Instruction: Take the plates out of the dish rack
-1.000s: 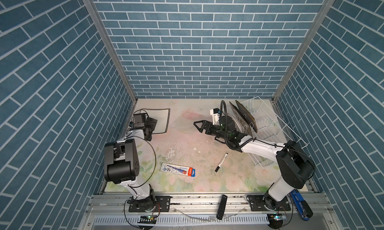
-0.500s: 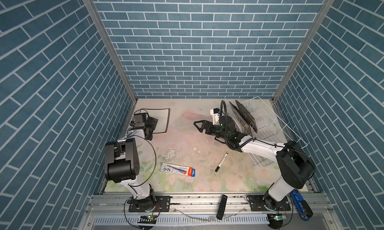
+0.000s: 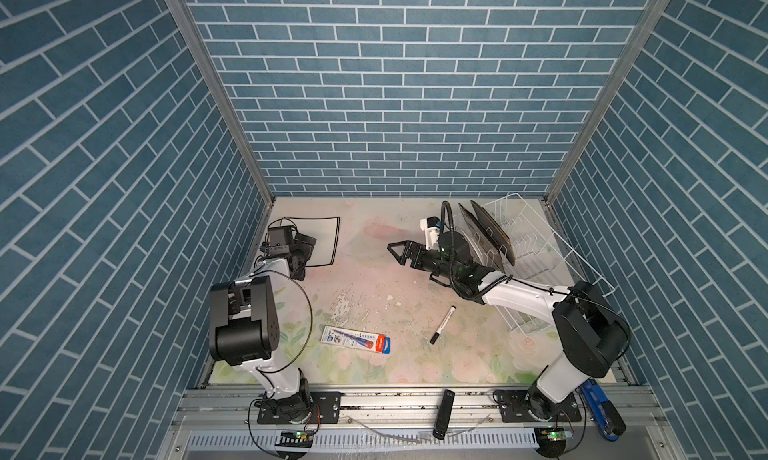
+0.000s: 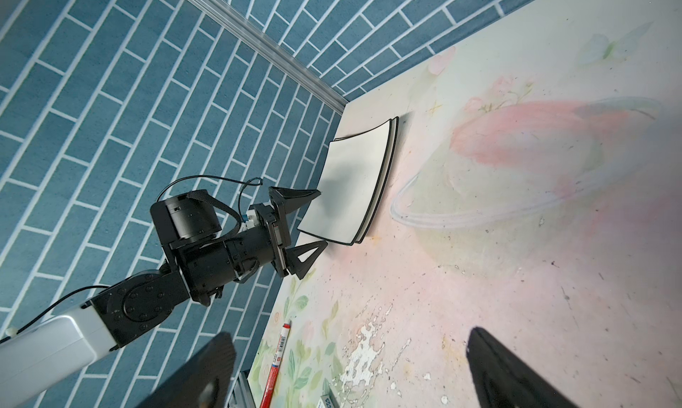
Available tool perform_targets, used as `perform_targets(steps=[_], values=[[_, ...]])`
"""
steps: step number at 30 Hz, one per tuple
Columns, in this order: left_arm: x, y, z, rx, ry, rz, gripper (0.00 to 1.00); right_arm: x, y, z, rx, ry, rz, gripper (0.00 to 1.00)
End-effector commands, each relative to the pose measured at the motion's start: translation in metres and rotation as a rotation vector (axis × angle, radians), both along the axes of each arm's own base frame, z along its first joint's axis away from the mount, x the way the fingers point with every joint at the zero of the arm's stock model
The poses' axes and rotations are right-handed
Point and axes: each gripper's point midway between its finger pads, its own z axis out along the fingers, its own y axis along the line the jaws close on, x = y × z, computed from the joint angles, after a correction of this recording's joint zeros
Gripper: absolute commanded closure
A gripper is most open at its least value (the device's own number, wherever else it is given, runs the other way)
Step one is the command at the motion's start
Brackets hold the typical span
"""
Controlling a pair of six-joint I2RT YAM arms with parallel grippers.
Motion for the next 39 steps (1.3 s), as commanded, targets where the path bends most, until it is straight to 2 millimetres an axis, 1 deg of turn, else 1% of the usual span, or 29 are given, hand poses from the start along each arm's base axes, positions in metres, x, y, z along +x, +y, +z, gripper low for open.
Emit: perform_targets(steps=[1,5,8,11,13,15,17,18,20,22,24,26,29,30,31,34,36,38,39], values=[[0.001,-0.001,0.006,0.016,-0.025,-0.010,0.00,-0.008,-0.008,0.009,0.003,-0.017,-0.007,0.01],[-0.016,0.004,0.019,0.055,-0.025,0.019,0.00,-0.012,-0.015,0.014,-0.013,-0.035,-0.014,0.01],[-0.028,0.006,0.033,0.107,-0.040,0.004,0.00,-0.013,-0.031,0.017,-0.057,-0.053,-0.059,0.01],[-0.037,0.007,0.055,0.204,-0.063,-0.037,0.00,-0.021,-0.042,0.028,-0.095,-0.085,-0.064,0.01],[-0.044,0.005,0.074,0.296,-0.079,-0.065,0.00,-0.027,-0.051,0.039,-0.120,-0.110,-0.062,0.01],[-0.047,-0.003,0.095,0.387,-0.125,-0.105,0.00,-0.034,-0.062,0.050,-0.160,-0.143,-0.063,0.01],[-0.050,-0.018,0.120,0.498,-0.176,-0.167,0.00,-0.041,-0.075,0.062,-0.228,-0.178,-0.061,0.01],[-0.051,-0.029,0.135,0.560,-0.207,-0.206,0.00,-0.043,-0.084,0.067,-0.294,-0.193,-0.064,0.01],[-0.056,-0.050,0.161,0.679,-0.267,-0.277,0.00,-0.049,-0.107,0.072,-0.442,-0.208,-0.075,0.01],[-0.064,-0.075,0.185,0.794,-0.338,-0.344,0.00,-0.052,-0.133,0.077,-0.598,-0.223,-0.100,0.01],[-0.071,-0.098,0.199,0.859,-0.403,-0.404,0.00,-0.054,-0.159,0.082,-0.727,-0.236,-0.139,0.01],[-0.078,-0.119,0.207,0.878,-0.466,-0.471,0.00,-0.054,-0.182,0.087,-0.837,-0.249,-0.182,0.01],[-0.091,-0.169,0.214,0.872,-0.599,-0.705,0.00,-0.054,-0.215,0.095,-0.988,-0.275,-0.259,0.04],[-0.098,-0.183,0.215,0.888,-0.637,-0.785,0.00,-0.054,-0.225,0.098,-1.032,-0.289,-0.281,0.06],[-0.104,-0.193,0.215,0.903,-0.659,-0.832,0.00,-0.054,-0.233,0.099,-1.076,-0.301,-0.296,0.06],[-0.115,-0.204,0.209,0.954,-0.673,-0.883,0.00,-0.055,-0.250,0.099,-1.186,-0.309,-0.302,0.12],[-0.121,-0.210,0.204,0.956,-0.681,-0.909,0.00,-0.056,-0.258,0.094,-1.251,-0.288,-0.291,0.15],[-0.125,-0.217,0.199,0.944,-0.698,-0.934,0.00,-0.056,-0.268,0.089,-1.308,-0.246,-0.285,0.22],[-0.126,-0.221,0.197,0.938,-0.708,-0.940,0.00,-0.055,-0.272,0.086,-1.329,-0.225,-0.285,0.23]])
